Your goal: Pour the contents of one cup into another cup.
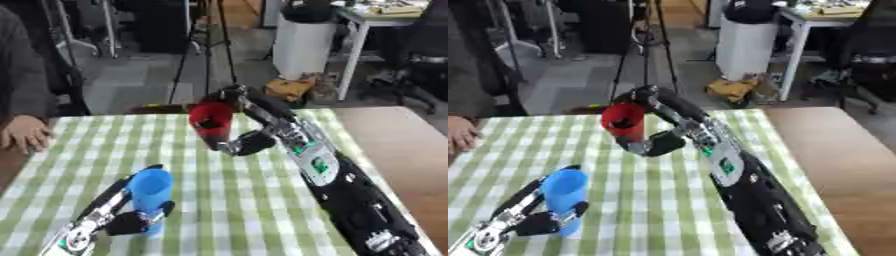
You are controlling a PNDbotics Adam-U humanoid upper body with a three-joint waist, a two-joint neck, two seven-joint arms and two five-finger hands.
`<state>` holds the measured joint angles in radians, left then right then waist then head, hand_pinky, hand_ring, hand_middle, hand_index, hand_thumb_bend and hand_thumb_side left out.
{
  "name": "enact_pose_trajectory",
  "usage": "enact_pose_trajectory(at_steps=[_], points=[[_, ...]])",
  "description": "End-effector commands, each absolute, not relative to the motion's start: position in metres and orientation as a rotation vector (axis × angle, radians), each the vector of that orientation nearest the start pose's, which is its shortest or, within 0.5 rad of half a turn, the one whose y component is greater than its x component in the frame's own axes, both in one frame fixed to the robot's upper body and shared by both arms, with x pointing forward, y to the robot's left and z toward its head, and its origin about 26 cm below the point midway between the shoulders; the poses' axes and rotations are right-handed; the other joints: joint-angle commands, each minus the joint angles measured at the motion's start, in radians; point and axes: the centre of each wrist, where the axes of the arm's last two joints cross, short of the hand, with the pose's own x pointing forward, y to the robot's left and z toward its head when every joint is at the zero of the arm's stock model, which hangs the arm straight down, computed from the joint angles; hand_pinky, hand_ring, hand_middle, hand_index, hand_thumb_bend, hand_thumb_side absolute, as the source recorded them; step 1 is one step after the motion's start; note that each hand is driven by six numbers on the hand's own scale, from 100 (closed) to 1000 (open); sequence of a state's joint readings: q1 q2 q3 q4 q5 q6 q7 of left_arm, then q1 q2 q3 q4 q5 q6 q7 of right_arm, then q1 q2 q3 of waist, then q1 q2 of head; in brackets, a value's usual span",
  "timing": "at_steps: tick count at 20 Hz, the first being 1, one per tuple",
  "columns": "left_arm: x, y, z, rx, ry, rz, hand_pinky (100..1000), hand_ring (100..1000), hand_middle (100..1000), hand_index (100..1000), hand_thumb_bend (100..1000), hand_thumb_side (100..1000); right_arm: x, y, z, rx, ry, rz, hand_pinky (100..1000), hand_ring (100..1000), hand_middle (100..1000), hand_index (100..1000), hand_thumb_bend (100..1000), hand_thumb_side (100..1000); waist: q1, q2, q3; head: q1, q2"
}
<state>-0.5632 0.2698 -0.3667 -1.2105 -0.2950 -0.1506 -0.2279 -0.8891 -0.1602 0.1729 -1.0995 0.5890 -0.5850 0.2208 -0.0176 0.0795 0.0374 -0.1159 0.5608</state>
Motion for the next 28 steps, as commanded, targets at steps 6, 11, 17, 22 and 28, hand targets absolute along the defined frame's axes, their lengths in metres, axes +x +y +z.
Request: enact_pose_trajectory(at_steps=[6,11,17,22,28], points=[[0.401,0.183,0.069,0.08,-1.728,-1.151,472,538,588,741,208,534,0.457,-0.133,0.188,0.312,2.969,-1.885,658,599,555,817,284,289,0.002,-0.016,0.006,-0.008,0.004],[0.401,0.183,0.069,0.078,-1.729,-1.156,473,538,588,741,206,534,0.456,-0.128,0.187,0.296,2.947,-1.899,658,599,554,817,283,290,0.002,-0.015,0.008,-0.01,0.003],[0.402,0.181,0.071,0.081,-1.735,-1.157,473,539,589,742,204,532,0.454,-0.119,0.187,0.256,2.943,-1.89,659,599,554,818,282,291,0.002,-0.015,0.008,-0.012,0.003],[0.403,0.181,0.071,0.087,-1.738,-1.153,473,539,589,742,205,531,0.45,-0.112,0.187,0.204,2.939,-1.884,659,600,554,818,281,290,0.001,-0.016,0.009,-0.013,0.003],[0.403,0.181,0.07,0.09,-1.735,-1.153,473,540,591,743,205,532,0.446,-0.106,0.19,0.162,2.919,-1.883,658,600,553,817,292,289,-0.002,-0.018,0.01,-0.015,0.006]])
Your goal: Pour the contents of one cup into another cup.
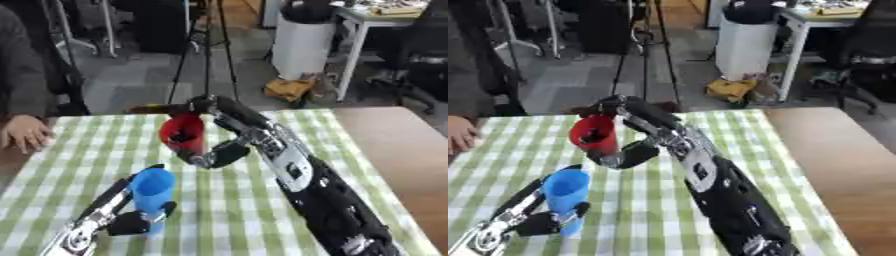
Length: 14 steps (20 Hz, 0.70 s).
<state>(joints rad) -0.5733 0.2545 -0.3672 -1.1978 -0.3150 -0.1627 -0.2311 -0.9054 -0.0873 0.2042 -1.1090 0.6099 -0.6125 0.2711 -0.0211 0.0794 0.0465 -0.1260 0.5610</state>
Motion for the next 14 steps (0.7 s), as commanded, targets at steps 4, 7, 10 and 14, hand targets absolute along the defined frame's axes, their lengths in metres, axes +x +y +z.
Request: enact_pose_trajectory(at_steps=[4,7,10,14], points=[[0.4031,0.1812,0.0704,0.09,-1.736,-1.152,473,540,591,743,202,532,0.4444,-0.1037,0.1897,0.149,2.902,-1.896,658,599,554,816,282,291,0.0,-0.019,0.001,-0.005,0.007],[0.403,0.1815,0.0702,0.088,-1.731,-1.155,473,540,592,744,201,535,0.4437,-0.1025,0.19,0.157,2.867,-1.914,657,598,554,813,283,291,0.0,-0.019,0.002,-0.005,0.007],[0.403,0.1819,0.0706,0.088,-1.73,-1.156,473,540,592,744,202,535,0.4432,-0.1018,0.1895,0.176,2.832,-1.925,656,597,554,813,282,290,0.0,-0.018,0.002,-0.005,0.008],[0.4028,0.1817,0.0713,0.088,-1.732,-1.156,473,541,593,744,202,535,0.4432,-0.1011,0.1885,0.194,2.807,-1.929,655,597,554,811,276,289,0.001,-0.018,0.002,-0.005,0.008]])
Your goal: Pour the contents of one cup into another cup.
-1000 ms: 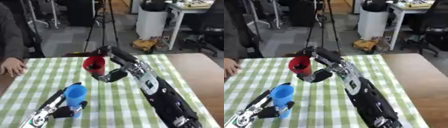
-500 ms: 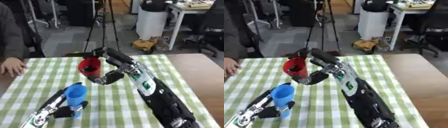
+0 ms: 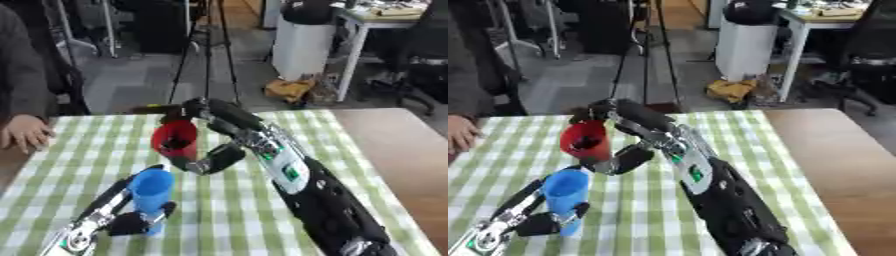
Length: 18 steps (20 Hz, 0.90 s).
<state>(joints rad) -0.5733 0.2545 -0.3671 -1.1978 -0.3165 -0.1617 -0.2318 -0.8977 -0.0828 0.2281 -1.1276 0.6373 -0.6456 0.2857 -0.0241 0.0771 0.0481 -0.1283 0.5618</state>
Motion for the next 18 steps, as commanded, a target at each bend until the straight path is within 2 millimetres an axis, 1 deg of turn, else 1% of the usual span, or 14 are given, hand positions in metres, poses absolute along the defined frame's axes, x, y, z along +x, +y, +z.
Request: enact_pose_trajectory(at_steps=[1,18], points=[[0.4028,0.1817,0.0713,0.088,-1.732,-1.155,473,541,593,744,202,535,0.4433,-0.101,0.1882,0.198,2.801,-1.932,655,597,554,811,280,285,0.004,-0.015,0.0,-0.002,0.007],[0.4022,0.1804,0.0715,0.086,-1.732,-1.16,472,541,595,744,204,535,0.4453,-0.1006,0.1866,0.29,2.705,-1.957,648,592,552,802,276,284,0.003,-0.016,0.001,-0.003,0.007]])
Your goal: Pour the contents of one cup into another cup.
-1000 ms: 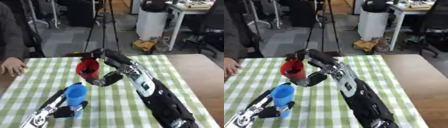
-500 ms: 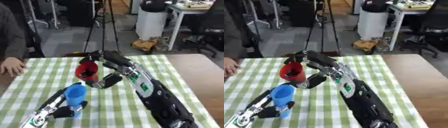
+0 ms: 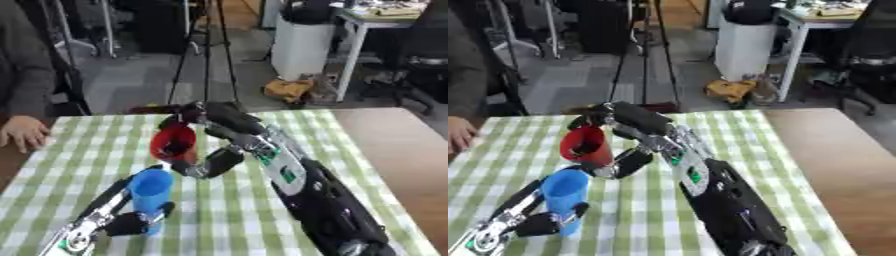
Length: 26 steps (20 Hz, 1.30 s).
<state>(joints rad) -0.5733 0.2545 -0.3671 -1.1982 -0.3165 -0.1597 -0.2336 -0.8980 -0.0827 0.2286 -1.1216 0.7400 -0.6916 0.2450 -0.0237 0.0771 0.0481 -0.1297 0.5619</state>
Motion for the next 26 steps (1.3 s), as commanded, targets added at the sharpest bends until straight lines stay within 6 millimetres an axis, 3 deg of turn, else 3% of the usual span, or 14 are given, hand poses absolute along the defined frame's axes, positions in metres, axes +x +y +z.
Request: enact_pose_trajectory(at_steps=[1,26], points=[[0.402,0.18,0.072,0.086,-1.732,-1.16,472,540,596,744,203,534,0.445,-0.1,0.186,0.299,2.699,-1.957,648,591,552,802,278,284,0.003,-0.016,0.001,-0.002,0.007],[0.402,0.178,0.072,0.081,-1.733,-1.165,471,539,600,745,206,533,0.441,-0.088,0.197,0.465,2.507,-1.918,638,581,552,785,275,283,0.002,-0.017,0.005,-0.005,0.008]])
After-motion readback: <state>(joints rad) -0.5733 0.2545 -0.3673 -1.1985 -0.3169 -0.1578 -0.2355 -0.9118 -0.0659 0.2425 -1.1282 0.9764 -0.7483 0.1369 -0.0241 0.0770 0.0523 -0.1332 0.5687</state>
